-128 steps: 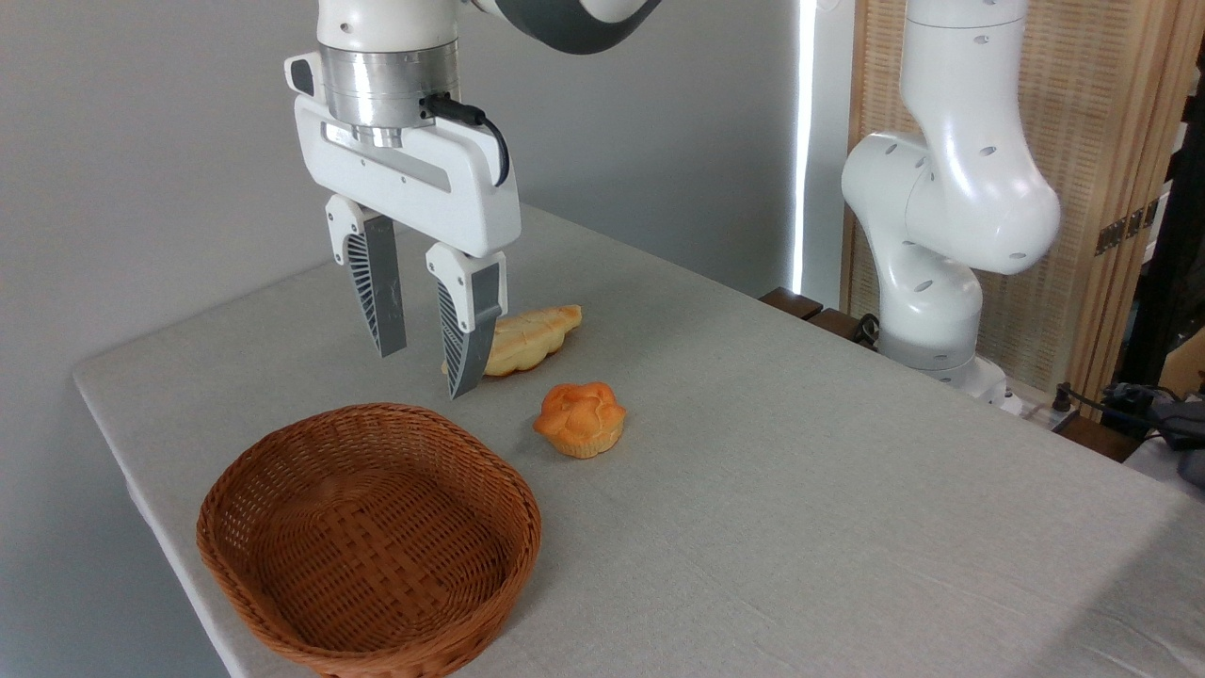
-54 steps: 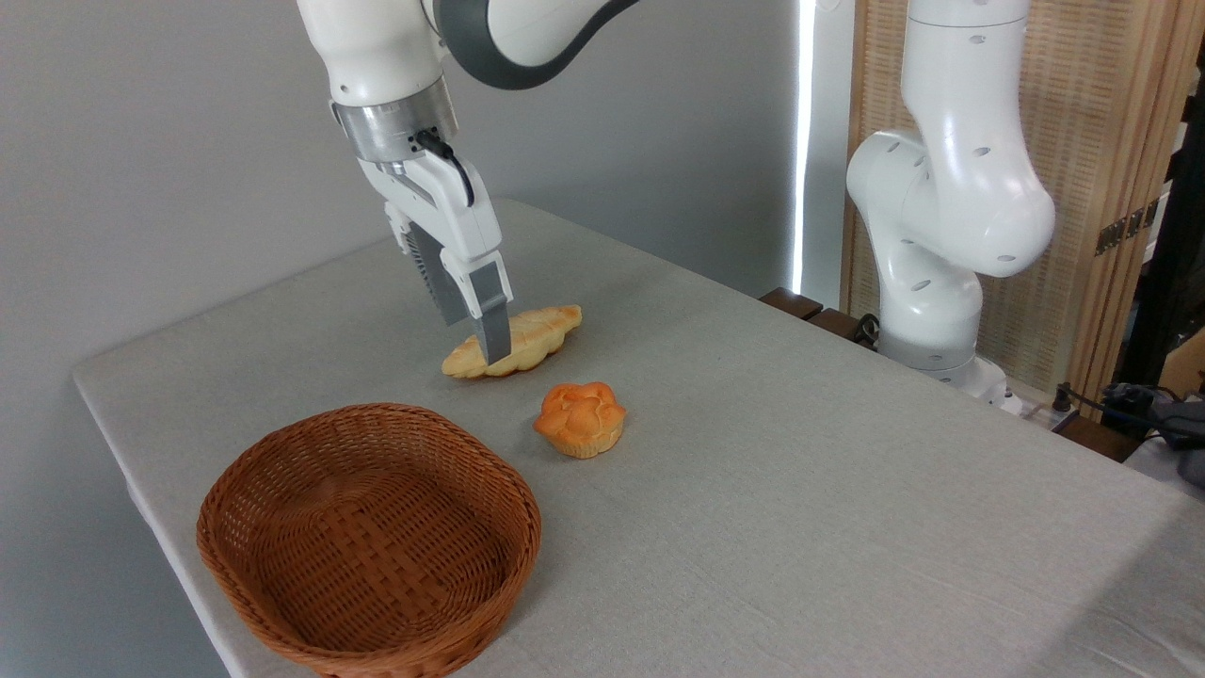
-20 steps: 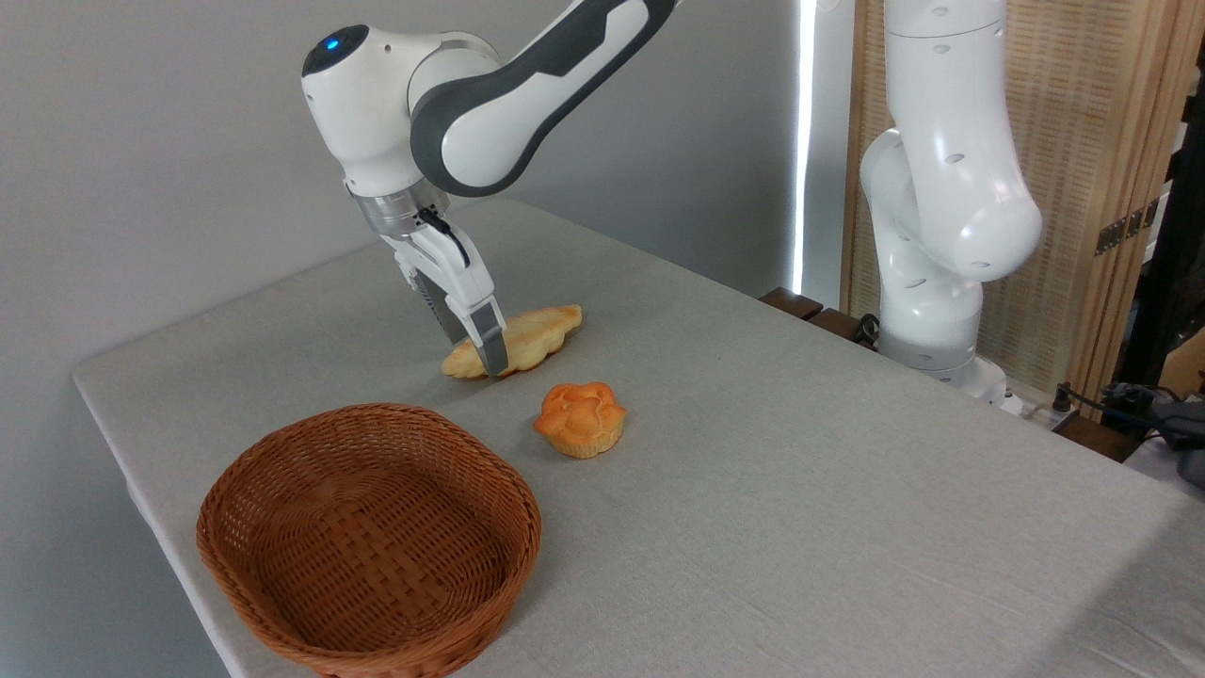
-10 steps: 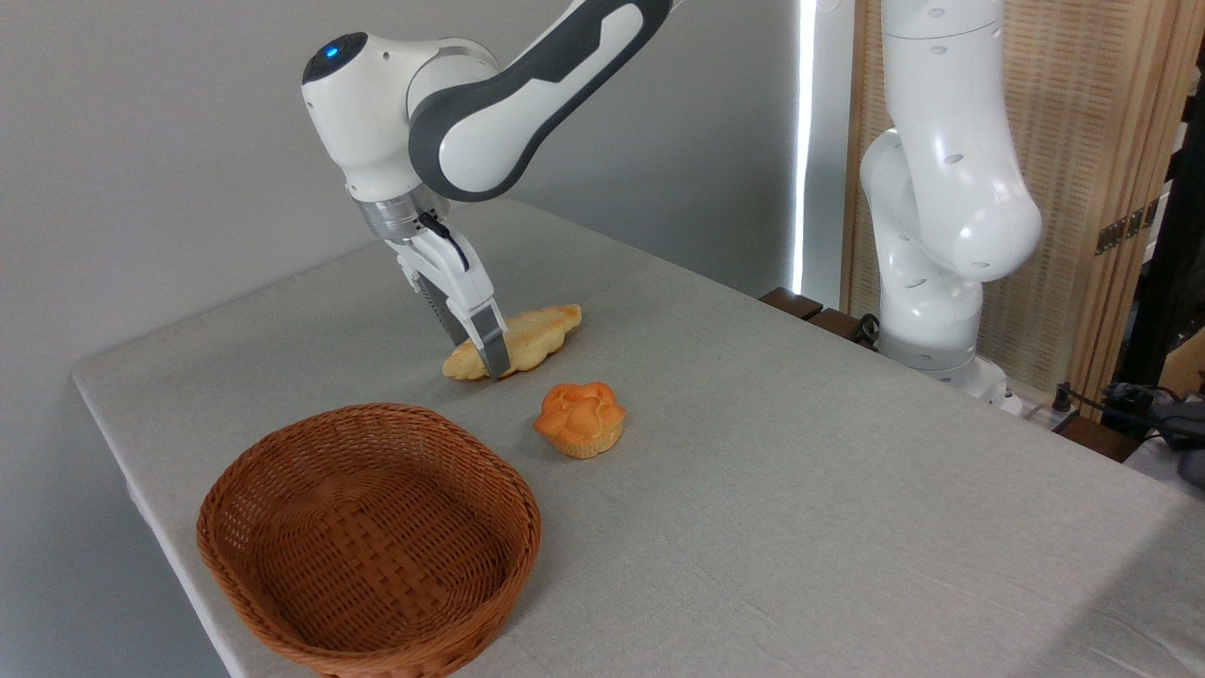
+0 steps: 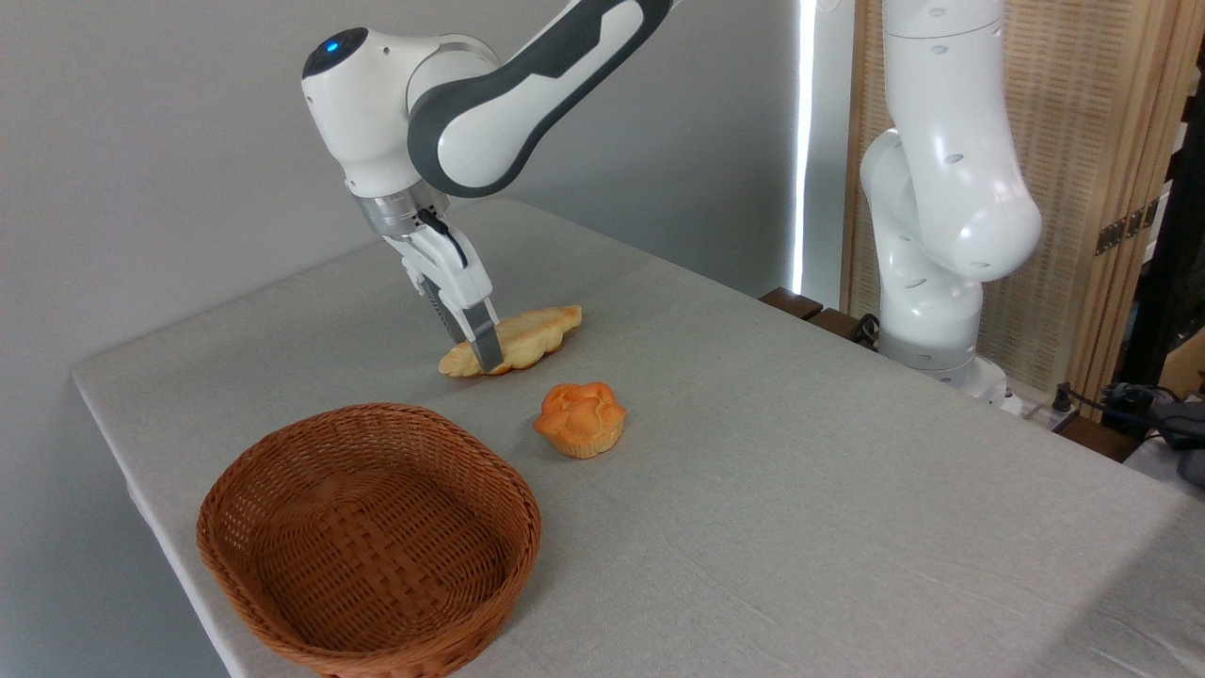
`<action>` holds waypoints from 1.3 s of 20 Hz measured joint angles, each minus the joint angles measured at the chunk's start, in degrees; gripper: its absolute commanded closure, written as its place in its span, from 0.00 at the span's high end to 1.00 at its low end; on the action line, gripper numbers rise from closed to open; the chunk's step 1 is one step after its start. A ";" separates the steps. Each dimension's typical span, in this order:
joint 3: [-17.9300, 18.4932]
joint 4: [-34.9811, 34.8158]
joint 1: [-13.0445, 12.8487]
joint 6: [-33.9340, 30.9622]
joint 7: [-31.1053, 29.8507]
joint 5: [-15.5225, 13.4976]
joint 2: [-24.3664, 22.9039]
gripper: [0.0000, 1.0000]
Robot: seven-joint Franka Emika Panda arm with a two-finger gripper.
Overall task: Put bread into the basket
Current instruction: 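Close the gripper around the middle of the bread roll, then lift the bread roll and carry it toward the wicker basket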
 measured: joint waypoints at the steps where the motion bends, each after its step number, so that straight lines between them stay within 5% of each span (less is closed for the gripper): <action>1: 0.00 0.00 0.00 0.00 0.00 0.00 -0.02 0.11; 21: 0.23 0.59 0.59 0.00 -0.15 0.02 -7.18 0.15; 26: 2.91 2.90 1.30 0.00 -0.03 0.13 -8.25 0.15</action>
